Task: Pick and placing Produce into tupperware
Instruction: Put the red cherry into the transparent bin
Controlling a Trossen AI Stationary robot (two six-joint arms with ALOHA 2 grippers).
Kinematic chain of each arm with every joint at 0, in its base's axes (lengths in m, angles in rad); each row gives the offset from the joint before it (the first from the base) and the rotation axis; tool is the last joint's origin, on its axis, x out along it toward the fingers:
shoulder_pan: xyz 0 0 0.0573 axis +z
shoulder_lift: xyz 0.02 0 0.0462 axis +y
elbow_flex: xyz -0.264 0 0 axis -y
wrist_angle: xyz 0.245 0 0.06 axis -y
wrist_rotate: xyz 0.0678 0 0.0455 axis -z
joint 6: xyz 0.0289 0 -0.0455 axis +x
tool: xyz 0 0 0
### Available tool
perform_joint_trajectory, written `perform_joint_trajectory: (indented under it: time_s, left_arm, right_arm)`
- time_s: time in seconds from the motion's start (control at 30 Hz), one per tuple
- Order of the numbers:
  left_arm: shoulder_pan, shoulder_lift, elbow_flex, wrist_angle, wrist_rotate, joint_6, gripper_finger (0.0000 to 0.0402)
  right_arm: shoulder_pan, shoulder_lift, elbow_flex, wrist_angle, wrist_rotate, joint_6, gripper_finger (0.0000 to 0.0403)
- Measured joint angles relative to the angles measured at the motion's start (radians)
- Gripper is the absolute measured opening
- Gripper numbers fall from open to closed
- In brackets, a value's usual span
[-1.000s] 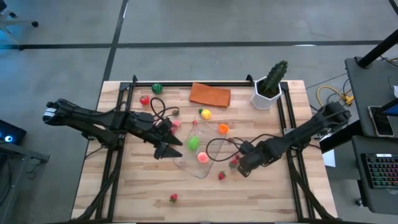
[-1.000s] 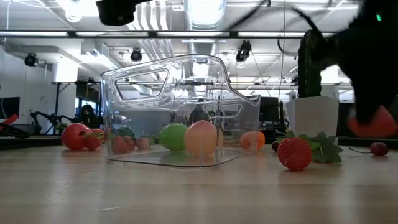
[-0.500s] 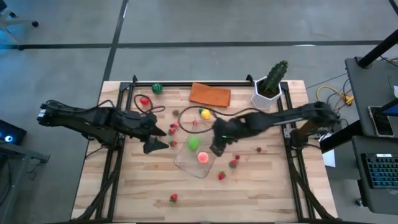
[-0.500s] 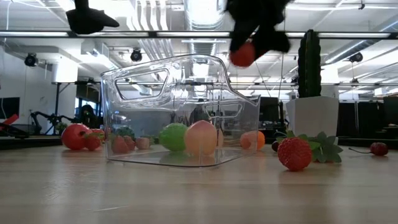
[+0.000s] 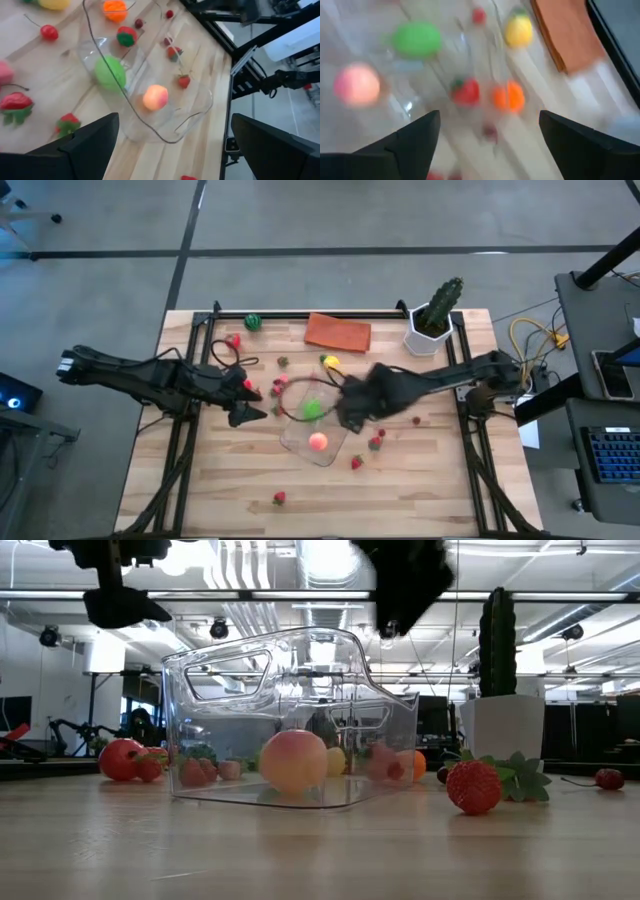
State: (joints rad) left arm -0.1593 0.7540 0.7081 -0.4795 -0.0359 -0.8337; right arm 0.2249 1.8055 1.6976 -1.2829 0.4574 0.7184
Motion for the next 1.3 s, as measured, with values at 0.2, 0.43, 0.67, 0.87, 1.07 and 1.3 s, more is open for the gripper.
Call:
perform_joint_trajectory:
  time_s: [0.2,0.43,0.67,0.87,1.07,1.3]
  left_arm:
    - [0.000,0.054,-0.017,0.087,0.003,0.008,0.0370]
    - [0.000,0.118,-0.017,0.102,0.034,0.008,0.0370]
    - [0.000,0.145,-0.017,0.126,0.042,0.008,0.0370]
    - [0.000,0.147,-0.017,0.145,0.041,0.007,0.0370]
    - [0.000,0.145,-0.017,0.161,0.041,0.005,0.0370]
    - [0.000,0.145,-0.017,0.158,0.041,0.003,0.0370]
  right_arm:
    - [0.079,-0.167,-0.199,-0.106,-0.091,0.421,0.0336]
    - [0.213,-0.353,-0.508,-0.062,-0.133,1.051,0.0329]
    - [0.219,-0.390,-0.693,0.028,-0.229,1.149,0.0329]
    - [0.170,-0.396,-0.850,0.192,-0.294,1.054,0.0328]
    - [0.101,-0.404,-0.948,0.296,-0.332,0.941,0.0324]
    - [0.001,-0.424,-1.001,0.324,-0.339,0.815,0.0278]
